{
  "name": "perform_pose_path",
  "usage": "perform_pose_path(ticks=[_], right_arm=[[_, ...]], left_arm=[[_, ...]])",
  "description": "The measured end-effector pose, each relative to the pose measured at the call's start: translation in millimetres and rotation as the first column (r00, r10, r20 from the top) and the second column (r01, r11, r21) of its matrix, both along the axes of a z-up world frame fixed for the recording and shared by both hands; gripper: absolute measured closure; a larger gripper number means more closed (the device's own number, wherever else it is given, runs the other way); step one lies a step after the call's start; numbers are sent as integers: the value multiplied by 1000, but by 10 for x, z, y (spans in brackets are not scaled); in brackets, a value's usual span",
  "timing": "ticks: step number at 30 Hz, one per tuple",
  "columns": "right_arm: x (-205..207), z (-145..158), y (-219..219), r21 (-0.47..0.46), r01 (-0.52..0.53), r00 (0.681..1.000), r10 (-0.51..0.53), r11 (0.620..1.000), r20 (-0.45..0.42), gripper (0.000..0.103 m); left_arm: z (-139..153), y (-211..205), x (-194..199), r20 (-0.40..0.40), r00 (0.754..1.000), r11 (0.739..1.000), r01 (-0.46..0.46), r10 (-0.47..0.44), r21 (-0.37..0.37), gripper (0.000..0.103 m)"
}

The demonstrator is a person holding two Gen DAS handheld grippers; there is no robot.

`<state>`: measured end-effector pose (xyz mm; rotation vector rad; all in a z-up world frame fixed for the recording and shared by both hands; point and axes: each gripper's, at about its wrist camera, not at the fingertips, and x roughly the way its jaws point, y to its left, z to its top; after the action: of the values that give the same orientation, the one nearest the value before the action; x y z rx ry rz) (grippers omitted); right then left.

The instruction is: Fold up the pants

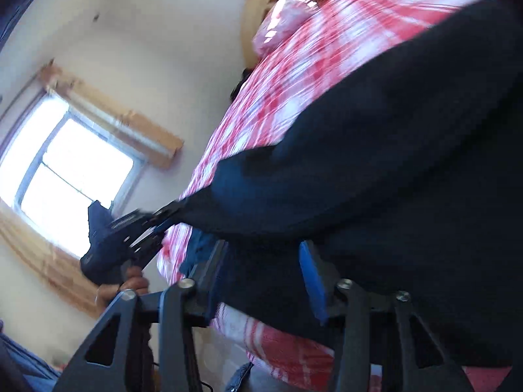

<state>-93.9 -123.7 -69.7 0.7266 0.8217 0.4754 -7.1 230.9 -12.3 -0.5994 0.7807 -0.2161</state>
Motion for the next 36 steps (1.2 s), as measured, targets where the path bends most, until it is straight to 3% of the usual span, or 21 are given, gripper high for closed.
perform_pose_path(ticks=[6,12,14,17,19,22,25,30,33,34,36], right_arm=[[135,-41,-269,102,90,996,-87,991,-34,51],[270,4,-280,131,112,994,-111,985,-14,52],[265,-6,-268,91,113,994,-111,989,-17,59],[273,-65,-276,59,120,992,-118,991,-35,81],[296,-98,-290,30,116,992,-114,993,-45,97],[328,-28,-276,0,92,996,-92,996,-12,99],[279,198,-294,-3,67,995,-66,998,71,100],[88,548,-247,13,9,980,-11,1000,197,102],[-9,638,-173,-32,-5,974,13,999,227,102],[-23,621,-152,-45,-6,976,16,999,219,102],[-57,527,-198,13,-23,983,20,1000,183,102]], left_arm=[[165,12,-53,56,998,999,-6,3,41,90],[-82,-76,-39,-53,998,998,44,-41,54,90],[-187,-108,-79,-83,993,996,85,-83,17,90],[-289,-214,-159,-107,986,992,127,-124,17,89],[-343,-262,-176,-125,981,989,149,-149,-12,77],[-423,-322,-157,-143,972,981,176,-187,-85,66],[-451,-318,-100,-150,973,981,163,-178,-104,54],[-588,-211,31,-176,976,976,91,-127,-198,51],[-667,-143,51,-211,973,961,35,-96,-276,51],[-668,-131,34,-213,973,961,27,-89,-276,51],[-612,-112,-16,-208,976,979,15,-59,-206,51]])
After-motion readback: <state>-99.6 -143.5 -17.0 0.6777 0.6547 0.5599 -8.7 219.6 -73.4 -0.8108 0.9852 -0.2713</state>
